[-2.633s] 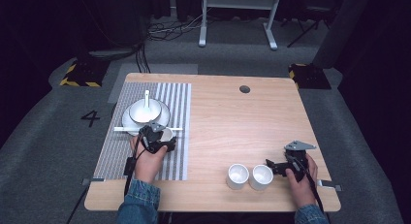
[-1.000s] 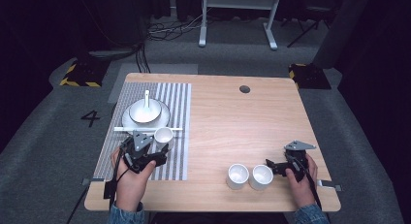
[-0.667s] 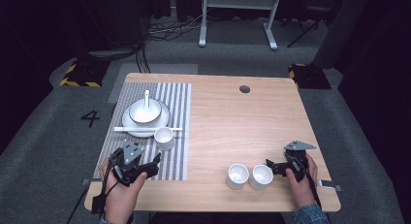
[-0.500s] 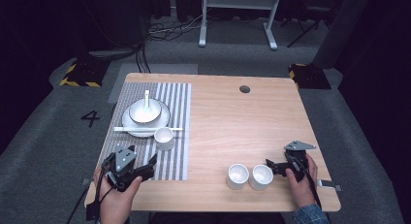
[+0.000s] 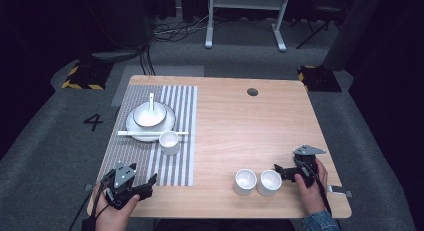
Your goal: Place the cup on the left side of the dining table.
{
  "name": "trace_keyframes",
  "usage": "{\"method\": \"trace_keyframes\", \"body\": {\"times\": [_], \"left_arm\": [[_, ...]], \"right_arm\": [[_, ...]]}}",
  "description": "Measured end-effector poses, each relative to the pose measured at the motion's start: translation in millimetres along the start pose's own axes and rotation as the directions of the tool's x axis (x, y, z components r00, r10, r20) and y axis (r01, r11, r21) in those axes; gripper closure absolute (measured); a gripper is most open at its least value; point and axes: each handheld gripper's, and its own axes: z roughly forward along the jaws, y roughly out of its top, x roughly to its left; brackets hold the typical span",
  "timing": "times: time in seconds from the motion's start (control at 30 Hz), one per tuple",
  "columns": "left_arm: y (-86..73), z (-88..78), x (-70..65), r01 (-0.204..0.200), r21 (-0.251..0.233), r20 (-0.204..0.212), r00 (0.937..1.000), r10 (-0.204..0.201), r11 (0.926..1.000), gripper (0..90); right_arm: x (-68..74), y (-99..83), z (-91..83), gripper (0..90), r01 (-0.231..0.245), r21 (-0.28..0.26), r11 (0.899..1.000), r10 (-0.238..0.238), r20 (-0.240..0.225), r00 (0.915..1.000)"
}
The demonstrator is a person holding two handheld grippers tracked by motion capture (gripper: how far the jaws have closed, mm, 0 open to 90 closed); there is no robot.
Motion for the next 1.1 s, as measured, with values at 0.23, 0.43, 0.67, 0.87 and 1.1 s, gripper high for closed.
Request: {"method": "trace_keyframes", "body": {"times": [0.23, 0.43, 0.67, 0.87, 1.1], "left_arm": [[-7.2, 6.5, 1.9, -0.015, 0.03, 0.01, 0.9998, 0.015, 0.9994, 22.8], [-13.9, 17.0, 1.2, -0.035, 0.071, 0.016, 0.9993, 0.034, 0.9969, 22.3], [-24.3, 33.7, 3.2, -0.04, 0.146, -0.003, 0.9991, 0.041, 0.9885, 22.3], [-29.3, 40.0, 3.5, -0.055, 0.192, -0.015, 0.9981, 0.059, 0.9799, 21.8], [-37.6, 44.9, 2.6, -0.014, 0.141, 0.015, 0.9998, 0.012, 0.99, 15.2]], "right_arm": [[0.1, 0.0, 0.0, 0.1, -0.001, 0.0, 1.0, 0.001, 0.0, 1.0], [0.0, 0.0, 0.0, 0.1, 0.0, 0.0, 1.0, 0.0, 0.0, 1.0], [0.0, 0.0, 0.0, 0.1, 0.0, 0.0, 1.0, 0.0, 0.0, 1.0], [0.1, 0.0, 0.0, 0.1, -0.001, 0.0, 1.0, 0.001, 0.0, 1.0], [0.1, 0.0, 0.0, 0.1, -0.001, 0.0, 1.0, 0.001, 0.0, 1.0]]}}
